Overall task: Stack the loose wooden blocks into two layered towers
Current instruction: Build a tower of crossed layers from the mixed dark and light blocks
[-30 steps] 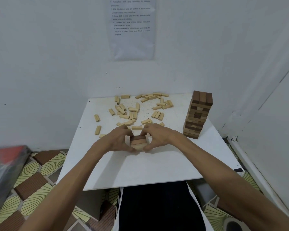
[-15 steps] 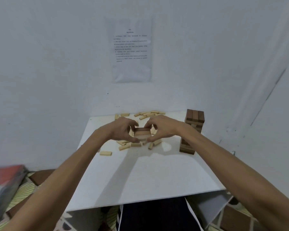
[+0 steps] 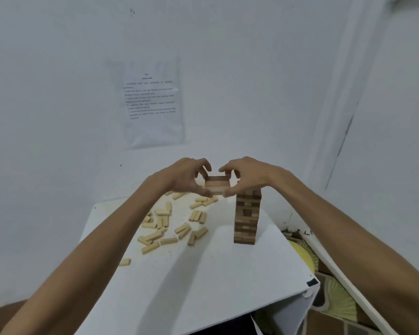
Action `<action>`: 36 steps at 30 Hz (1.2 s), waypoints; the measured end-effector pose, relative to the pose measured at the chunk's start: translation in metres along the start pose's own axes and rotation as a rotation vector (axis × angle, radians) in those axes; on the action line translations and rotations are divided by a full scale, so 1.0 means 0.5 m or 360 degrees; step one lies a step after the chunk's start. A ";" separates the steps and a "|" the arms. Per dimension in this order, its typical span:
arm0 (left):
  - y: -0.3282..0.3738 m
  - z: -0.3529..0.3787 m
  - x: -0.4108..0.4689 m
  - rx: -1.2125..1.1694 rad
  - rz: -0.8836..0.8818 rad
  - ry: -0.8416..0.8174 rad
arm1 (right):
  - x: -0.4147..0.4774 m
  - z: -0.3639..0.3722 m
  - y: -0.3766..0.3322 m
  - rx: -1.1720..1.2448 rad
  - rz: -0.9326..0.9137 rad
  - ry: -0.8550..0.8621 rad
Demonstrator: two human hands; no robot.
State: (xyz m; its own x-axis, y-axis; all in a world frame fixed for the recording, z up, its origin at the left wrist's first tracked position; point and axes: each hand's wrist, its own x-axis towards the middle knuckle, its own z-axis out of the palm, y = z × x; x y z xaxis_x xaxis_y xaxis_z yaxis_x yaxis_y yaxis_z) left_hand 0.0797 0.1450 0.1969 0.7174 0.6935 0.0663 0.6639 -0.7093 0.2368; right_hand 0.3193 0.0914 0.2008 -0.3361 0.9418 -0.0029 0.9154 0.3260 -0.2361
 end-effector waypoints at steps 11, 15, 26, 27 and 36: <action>0.079 0.035 0.148 -0.0076 0.0141 -0.0081 | -0.064 -0.030 0.129 0.0083 0.0268 -0.0024; 0.087 0.050 0.167 -0.0100 0.0149 -0.0119 | -0.070 -0.020 0.148 0.0091 0.0303 -0.0044; 0.083 0.060 0.173 -0.0072 0.0153 -0.0159 | -0.064 -0.003 0.156 0.0067 0.0300 -0.0056; 0.083 0.061 0.173 -0.0074 0.0154 -0.0155 | -0.065 -0.002 0.156 0.0063 0.0300 -0.0055; 0.085 0.063 0.175 -0.0068 0.0172 -0.0150 | -0.067 0.001 0.161 0.0071 0.0295 -0.0057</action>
State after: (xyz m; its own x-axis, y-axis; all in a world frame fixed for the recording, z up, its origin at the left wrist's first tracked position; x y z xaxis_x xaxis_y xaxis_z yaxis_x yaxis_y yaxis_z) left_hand 0.1775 0.1715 0.1822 0.8022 0.5970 0.0028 0.5735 -0.7719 0.2745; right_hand 0.4040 0.0862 0.1812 -0.1714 0.9816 -0.0848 0.9519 0.1428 -0.2712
